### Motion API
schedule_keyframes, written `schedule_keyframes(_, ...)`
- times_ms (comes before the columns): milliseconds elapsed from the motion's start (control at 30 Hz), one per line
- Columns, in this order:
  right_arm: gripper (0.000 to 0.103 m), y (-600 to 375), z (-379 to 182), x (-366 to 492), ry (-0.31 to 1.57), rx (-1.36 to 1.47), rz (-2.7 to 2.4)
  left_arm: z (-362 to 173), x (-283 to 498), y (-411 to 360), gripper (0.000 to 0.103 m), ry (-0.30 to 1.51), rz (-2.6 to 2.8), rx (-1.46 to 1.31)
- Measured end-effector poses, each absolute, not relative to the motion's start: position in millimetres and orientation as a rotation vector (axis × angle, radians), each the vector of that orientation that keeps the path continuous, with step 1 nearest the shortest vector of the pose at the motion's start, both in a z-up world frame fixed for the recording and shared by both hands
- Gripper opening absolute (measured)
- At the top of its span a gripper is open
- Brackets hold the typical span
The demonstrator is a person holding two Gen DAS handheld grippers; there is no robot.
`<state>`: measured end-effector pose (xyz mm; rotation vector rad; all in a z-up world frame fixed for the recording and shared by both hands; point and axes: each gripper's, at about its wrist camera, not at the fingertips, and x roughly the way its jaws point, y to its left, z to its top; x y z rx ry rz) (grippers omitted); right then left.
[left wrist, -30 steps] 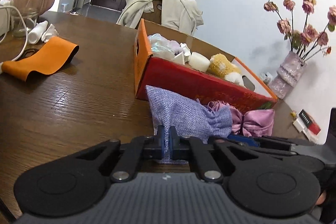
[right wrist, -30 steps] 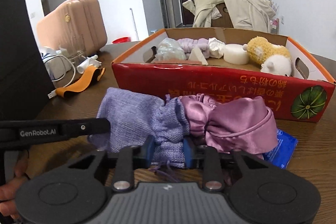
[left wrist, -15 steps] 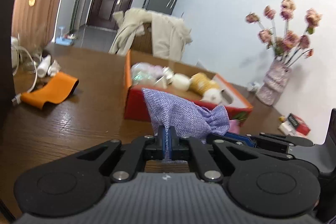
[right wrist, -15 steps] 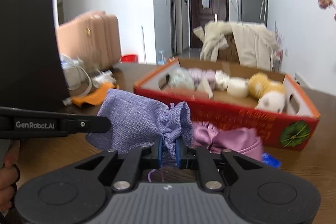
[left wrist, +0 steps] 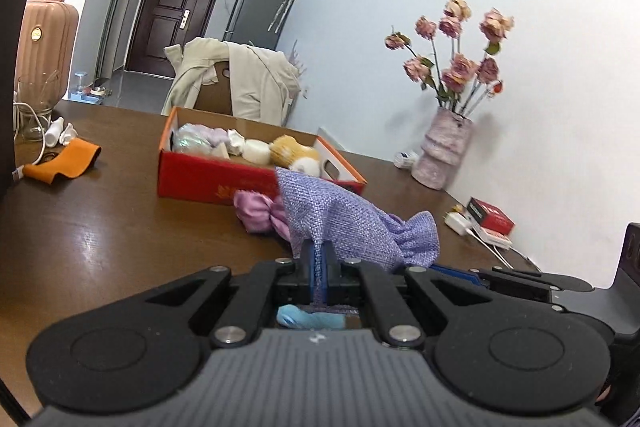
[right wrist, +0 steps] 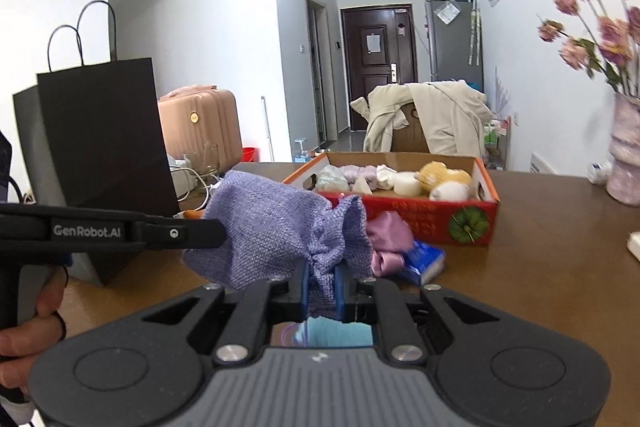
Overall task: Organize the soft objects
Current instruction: 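Lift the lavender pouch with both grippers and lower it into the box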
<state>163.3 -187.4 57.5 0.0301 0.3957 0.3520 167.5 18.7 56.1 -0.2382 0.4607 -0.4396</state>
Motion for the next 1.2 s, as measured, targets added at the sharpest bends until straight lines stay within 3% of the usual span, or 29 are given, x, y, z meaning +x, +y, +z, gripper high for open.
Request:
schedule_keyframes(300,0.012,-199,53,143,0.374,0.047,0.347,61,150,8,0.004,0.443,-0.437,-0.22)
schedule_keyframes(533,0.012,-209,71,181,0.341,0.033,0.338,78,215,-4,0.004,0.412,-0.48,-0.163)
schedule_keyframes(833,0.009,-219,109,357,0.411,-0.026,0.336,97,404,-19,0.004,0.5,-0.479,-0.219)
schedule_keyframes(1000,0.008,-221,92,482,0.577,0.022,0.325,64,510,-18,0.004,0.662,-0.416,-0.296)
schedule_keyframes(1200,0.008,-214,53,579,0.77,0.041,0.327,25,575,-24,0.004,0.78,-0.356,-0.224)
